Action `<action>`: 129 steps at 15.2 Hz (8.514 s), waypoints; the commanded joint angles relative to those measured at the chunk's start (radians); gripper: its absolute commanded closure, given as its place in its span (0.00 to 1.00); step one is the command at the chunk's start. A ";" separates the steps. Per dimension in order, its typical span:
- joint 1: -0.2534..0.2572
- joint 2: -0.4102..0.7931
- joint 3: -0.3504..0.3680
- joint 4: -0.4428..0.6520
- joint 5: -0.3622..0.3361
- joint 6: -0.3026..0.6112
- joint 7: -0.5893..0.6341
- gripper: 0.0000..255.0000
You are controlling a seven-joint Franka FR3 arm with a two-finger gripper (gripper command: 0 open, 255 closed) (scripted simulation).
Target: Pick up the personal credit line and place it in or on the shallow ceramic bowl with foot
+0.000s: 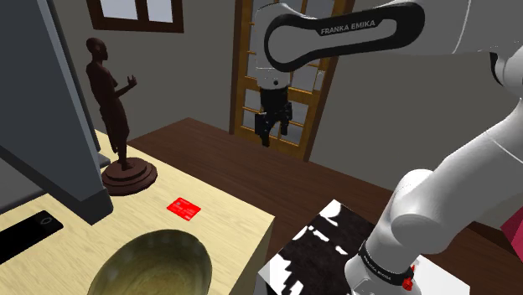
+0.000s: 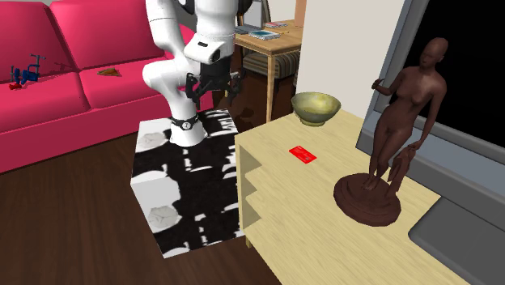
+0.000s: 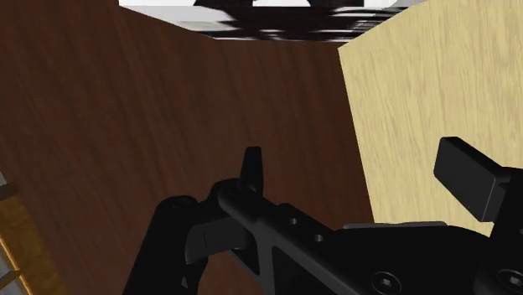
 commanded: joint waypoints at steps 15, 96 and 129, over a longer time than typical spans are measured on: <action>0.147 0.670 0.152 0.533 0.025 -0.139 0.151 0.00; 0.420 0.756 0.314 0.843 0.199 -0.402 0.530 1.00; 0.467 0.787 0.326 0.708 0.200 -0.224 0.551 0.00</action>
